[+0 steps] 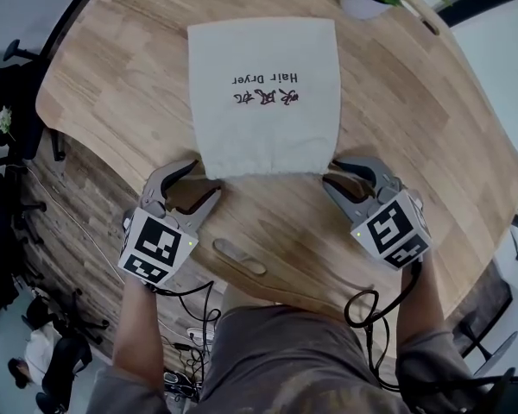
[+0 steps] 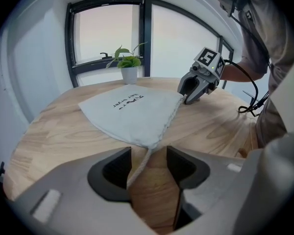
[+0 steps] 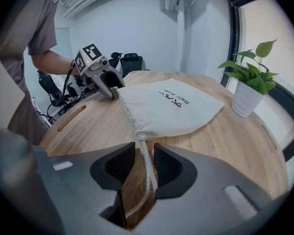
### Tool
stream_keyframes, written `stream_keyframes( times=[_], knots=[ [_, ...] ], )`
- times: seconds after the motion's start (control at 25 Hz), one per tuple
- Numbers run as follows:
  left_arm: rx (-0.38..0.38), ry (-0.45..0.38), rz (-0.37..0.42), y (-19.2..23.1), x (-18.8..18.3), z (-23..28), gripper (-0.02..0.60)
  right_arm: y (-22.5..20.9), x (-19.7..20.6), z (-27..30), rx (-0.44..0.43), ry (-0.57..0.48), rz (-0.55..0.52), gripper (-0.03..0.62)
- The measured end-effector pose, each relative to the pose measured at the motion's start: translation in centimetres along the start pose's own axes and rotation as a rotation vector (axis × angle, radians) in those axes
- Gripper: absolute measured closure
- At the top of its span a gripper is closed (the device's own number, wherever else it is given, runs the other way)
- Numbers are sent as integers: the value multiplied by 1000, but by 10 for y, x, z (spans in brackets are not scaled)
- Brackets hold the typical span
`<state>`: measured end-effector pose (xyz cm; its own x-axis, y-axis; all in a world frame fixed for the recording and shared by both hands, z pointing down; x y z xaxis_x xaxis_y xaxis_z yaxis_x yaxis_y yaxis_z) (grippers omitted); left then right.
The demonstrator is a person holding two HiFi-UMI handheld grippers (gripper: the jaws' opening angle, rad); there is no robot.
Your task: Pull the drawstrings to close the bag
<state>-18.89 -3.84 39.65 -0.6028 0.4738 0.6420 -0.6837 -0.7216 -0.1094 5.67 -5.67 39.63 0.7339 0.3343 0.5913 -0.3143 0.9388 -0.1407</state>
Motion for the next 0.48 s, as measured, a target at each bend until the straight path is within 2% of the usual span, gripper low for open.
stream_keyframes(
  times=[0.28, 0.36, 0.48],
  knots=[
    [23, 26, 27, 0, 4, -3, 409, 2, 2, 0, -9, 5, -8, 462],
    [14, 42, 40, 3, 7, -6, 446, 2, 2, 0, -12, 5, -14, 468],
    [-6, 52, 62, 6, 10, -7, 560, 4, 1, 0, -14, 5, -27, 484]
  ],
)
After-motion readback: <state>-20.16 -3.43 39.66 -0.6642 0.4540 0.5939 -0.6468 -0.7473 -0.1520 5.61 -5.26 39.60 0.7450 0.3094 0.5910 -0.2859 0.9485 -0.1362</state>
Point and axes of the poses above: the fingertips, and each gripper's own axes: z forward along the fingers, y to its left, x out of its underside, the point moved 5 cm from there along -z, backward along the fingers, and after that the axes turned 9 degrees about -x, right-handed, at the moved point
